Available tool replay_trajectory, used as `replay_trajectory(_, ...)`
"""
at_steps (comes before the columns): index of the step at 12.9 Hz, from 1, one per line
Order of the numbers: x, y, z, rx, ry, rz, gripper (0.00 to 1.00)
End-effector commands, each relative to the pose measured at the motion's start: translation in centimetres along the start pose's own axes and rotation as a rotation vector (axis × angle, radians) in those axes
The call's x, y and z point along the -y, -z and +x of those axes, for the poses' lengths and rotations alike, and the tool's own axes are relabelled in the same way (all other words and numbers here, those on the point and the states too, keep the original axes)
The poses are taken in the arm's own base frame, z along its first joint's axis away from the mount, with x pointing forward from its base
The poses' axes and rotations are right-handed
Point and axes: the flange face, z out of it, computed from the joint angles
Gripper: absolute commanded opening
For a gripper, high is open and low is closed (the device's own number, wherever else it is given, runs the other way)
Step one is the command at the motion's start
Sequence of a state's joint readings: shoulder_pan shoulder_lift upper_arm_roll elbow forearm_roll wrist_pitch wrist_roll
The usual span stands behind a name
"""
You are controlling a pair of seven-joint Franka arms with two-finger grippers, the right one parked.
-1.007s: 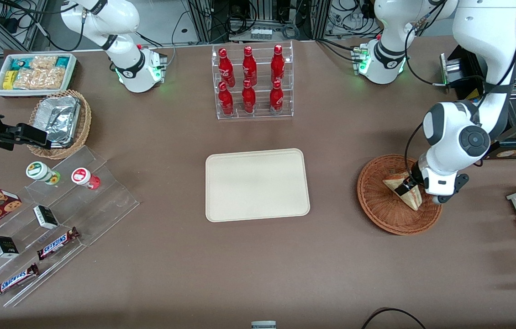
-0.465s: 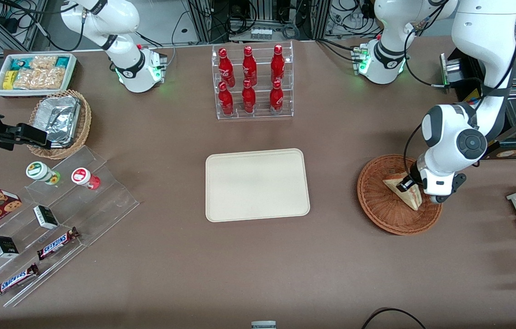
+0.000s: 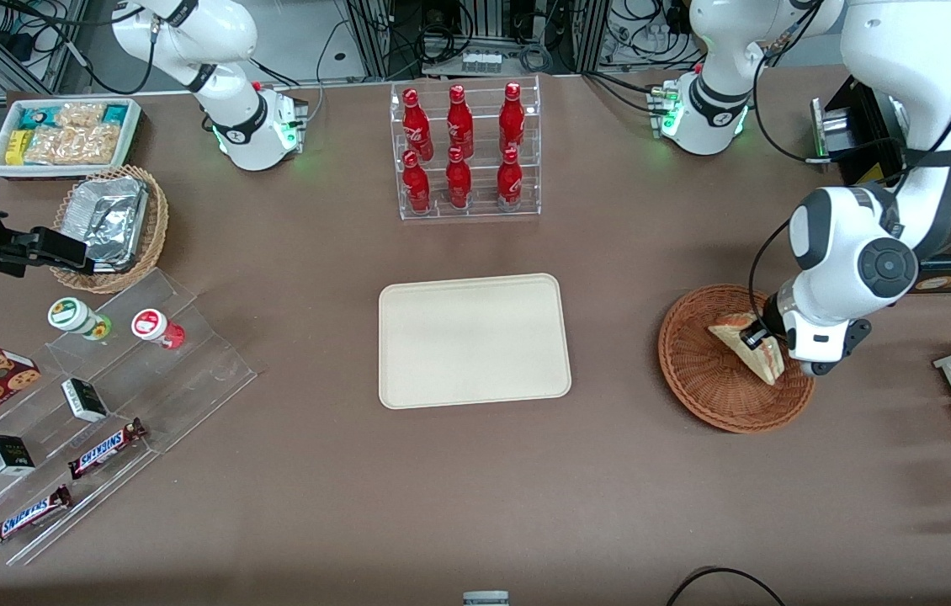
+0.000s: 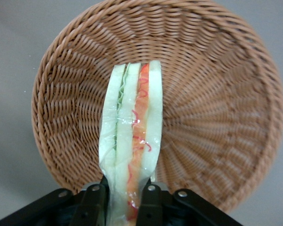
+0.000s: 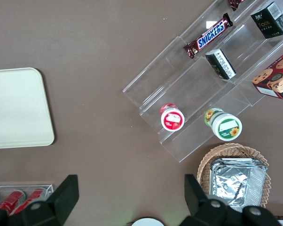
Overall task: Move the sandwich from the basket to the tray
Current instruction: 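Lift the sandwich with the left gripper and carry it over the cream tray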
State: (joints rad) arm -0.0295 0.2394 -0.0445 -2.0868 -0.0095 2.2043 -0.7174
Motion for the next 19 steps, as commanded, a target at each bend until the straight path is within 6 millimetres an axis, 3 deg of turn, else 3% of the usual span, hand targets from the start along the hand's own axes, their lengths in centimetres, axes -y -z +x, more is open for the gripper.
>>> replay_trajectory(1,-2.7,3.8,-0.9,0.005,-0.101,0.015,0.0)
replay_trajectory(4,-5.8,5.2,-2.9,-0.009,-0.195,-0.008,0.0)
replay_trajectory(6,-8.6,5.1,-5.5,-0.003,-0.261,-0.017,0.0)
replay_trajectory(8,-12.0,4.8,-8.2,0.005,-0.33,-0.031,0.0)
replay_trajectory(10,-16.9,4.9,-12.0,0.003,-0.406,-0.051,0.0)
replay_trajectory(15,-25.8,2.6,-19.8,0.007,-0.468,-0.034,0.0)
replay_trajectory(19,-31.0,0.3,-25.0,-0.017,-0.47,-0.003,0.0)
